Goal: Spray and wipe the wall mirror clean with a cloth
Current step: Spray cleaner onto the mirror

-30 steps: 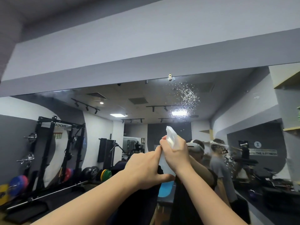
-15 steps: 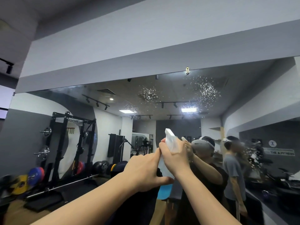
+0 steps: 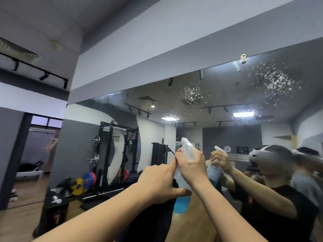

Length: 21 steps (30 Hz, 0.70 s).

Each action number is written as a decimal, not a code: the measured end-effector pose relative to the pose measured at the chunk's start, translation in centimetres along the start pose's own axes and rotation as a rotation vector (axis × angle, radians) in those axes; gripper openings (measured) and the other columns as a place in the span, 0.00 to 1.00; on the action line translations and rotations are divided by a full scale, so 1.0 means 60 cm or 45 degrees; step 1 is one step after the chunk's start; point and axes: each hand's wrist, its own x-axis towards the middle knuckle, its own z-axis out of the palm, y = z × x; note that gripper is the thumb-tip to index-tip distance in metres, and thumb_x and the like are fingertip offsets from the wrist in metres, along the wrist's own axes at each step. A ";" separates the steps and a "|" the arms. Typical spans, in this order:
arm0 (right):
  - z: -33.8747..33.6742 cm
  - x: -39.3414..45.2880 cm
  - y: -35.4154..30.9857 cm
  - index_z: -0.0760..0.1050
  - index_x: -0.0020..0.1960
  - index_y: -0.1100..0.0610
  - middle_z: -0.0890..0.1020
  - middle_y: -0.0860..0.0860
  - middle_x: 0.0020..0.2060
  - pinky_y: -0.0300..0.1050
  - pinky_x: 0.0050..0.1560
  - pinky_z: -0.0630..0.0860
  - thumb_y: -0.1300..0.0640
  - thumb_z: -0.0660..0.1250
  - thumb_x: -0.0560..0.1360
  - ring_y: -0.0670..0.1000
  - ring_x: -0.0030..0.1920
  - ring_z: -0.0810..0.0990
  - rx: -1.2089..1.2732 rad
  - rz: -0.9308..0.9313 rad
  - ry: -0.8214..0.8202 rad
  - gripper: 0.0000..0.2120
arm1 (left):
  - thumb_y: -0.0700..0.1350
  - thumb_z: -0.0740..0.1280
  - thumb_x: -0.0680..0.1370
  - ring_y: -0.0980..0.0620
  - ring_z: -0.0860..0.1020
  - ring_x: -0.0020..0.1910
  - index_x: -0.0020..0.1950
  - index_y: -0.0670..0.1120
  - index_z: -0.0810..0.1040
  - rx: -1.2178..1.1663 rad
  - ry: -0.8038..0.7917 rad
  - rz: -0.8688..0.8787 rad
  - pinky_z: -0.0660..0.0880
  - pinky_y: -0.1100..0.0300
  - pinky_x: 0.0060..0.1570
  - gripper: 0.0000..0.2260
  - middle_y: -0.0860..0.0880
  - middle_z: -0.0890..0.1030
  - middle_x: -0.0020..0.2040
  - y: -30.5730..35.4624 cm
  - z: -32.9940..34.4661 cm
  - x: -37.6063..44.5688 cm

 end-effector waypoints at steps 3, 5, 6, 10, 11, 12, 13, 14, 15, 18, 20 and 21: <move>0.038 0.005 0.020 0.77 0.41 0.53 0.79 0.51 0.34 0.55 0.37 0.78 0.44 0.65 0.70 0.53 0.36 0.79 0.042 0.018 -0.048 0.12 | 0.74 0.65 0.73 0.46 0.81 0.50 0.81 0.54 0.51 0.040 -0.038 -0.052 0.72 0.53 0.45 0.46 0.49 0.81 0.52 -0.030 0.018 -0.001; 0.060 0.010 0.031 0.76 0.39 0.55 0.79 0.53 0.33 0.55 0.36 0.77 0.43 0.64 0.70 0.54 0.34 0.78 0.063 0.023 -0.048 0.14 | 0.74 0.66 0.72 0.45 0.81 0.50 0.79 0.53 0.56 0.063 -0.056 -0.079 0.74 0.51 0.47 0.44 0.49 0.82 0.52 -0.047 0.028 0.003; 0.070 0.014 0.035 0.76 0.38 0.57 0.79 0.54 0.32 0.54 0.35 0.76 0.46 0.66 0.72 0.53 0.33 0.77 0.061 0.031 -0.060 0.13 | 0.74 0.66 0.72 0.45 0.81 0.50 0.77 0.52 0.58 0.066 -0.062 -0.093 0.75 0.51 0.48 0.42 0.49 0.82 0.52 -0.056 0.035 0.005; 0.115 0.032 0.057 0.76 0.39 0.60 0.79 0.56 0.32 0.41 0.29 0.71 0.57 0.68 0.76 0.52 0.31 0.76 0.013 0.017 -0.111 0.09 | 0.74 0.66 0.72 0.44 0.82 0.51 0.70 0.51 0.63 0.042 -0.078 -0.151 0.75 0.50 0.48 0.37 0.50 0.82 0.52 -0.095 0.062 0.010; 0.129 0.035 0.065 0.76 0.39 0.60 0.79 0.56 0.32 0.41 0.30 0.71 0.57 0.68 0.76 0.53 0.33 0.77 0.025 0.010 -0.106 0.09 | 0.74 0.66 0.72 0.44 0.82 0.51 0.71 0.50 0.63 0.048 -0.075 -0.155 0.76 0.50 0.48 0.38 0.50 0.82 0.52 -0.107 0.070 0.010; 0.144 0.036 0.071 0.76 0.40 0.59 0.79 0.55 0.33 0.43 0.32 0.73 0.57 0.67 0.77 0.54 0.34 0.78 0.043 0.009 -0.103 0.08 | 0.75 0.65 0.72 0.44 0.82 0.50 0.72 0.50 0.62 0.059 -0.073 -0.152 0.77 0.50 0.49 0.39 0.50 0.83 0.51 -0.120 0.077 0.010; 0.159 0.038 0.077 0.77 0.41 0.58 0.80 0.55 0.34 0.46 0.34 0.75 0.56 0.67 0.77 0.54 0.36 0.79 0.054 0.012 -0.101 0.07 | 0.75 0.65 0.72 0.45 0.82 0.50 0.73 0.50 0.62 0.069 -0.073 -0.143 0.79 0.49 0.49 0.40 0.50 0.83 0.51 -0.134 0.084 0.010; 0.173 0.039 0.082 0.77 0.42 0.57 0.80 0.54 0.35 0.49 0.37 0.77 0.56 0.67 0.77 0.54 0.37 0.80 0.058 0.016 -0.098 0.06 | 0.75 0.65 0.72 0.45 0.82 0.50 0.74 0.50 0.62 0.075 -0.074 -0.135 0.79 0.49 0.49 0.41 0.50 0.83 0.51 -0.147 0.090 0.010; 0.189 0.041 0.088 0.78 0.43 0.57 0.80 0.54 0.35 0.51 0.38 0.78 0.56 0.67 0.77 0.54 0.38 0.80 0.061 0.020 -0.095 0.06 | 0.75 0.65 0.72 0.45 0.82 0.50 0.75 0.50 0.62 0.078 -0.074 -0.127 0.79 0.50 0.49 0.41 0.50 0.83 0.51 -0.162 0.095 0.009; 0.241 0.049 0.094 0.78 0.42 0.57 0.80 0.54 0.35 0.54 0.39 0.78 0.56 0.67 0.77 0.54 0.37 0.80 0.086 0.026 -0.080 0.06 | 0.75 0.65 0.72 0.45 0.82 0.50 0.76 0.50 0.61 0.083 -0.073 -0.120 0.78 0.50 0.49 0.42 0.49 0.83 0.52 -0.210 0.108 0.010; 0.275 0.058 0.092 0.78 0.42 0.57 0.80 0.54 0.34 0.53 0.38 0.78 0.56 0.67 0.77 0.54 0.37 0.80 0.098 0.024 -0.068 0.06 | 0.75 0.65 0.72 0.44 0.82 0.51 0.75 0.49 0.62 0.088 -0.082 -0.119 0.78 0.49 0.50 0.42 0.48 0.83 0.52 -0.246 0.111 0.015; 0.295 0.063 0.090 0.78 0.42 0.57 0.80 0.53 0.34 0.52 0.37 0.78 0.56 0.68 0.77 0.53 0.36 0.80 0.105 0.017 -0.065 0.06 | 0.75 0.65 0.72 0.43 0.82 0.51 0.74 0.49 0.62 0.093 -0.082 -0.119 0.77 0.48 0.50 0.41 0.48 0.83 0.53 -0.266 0.112 0.017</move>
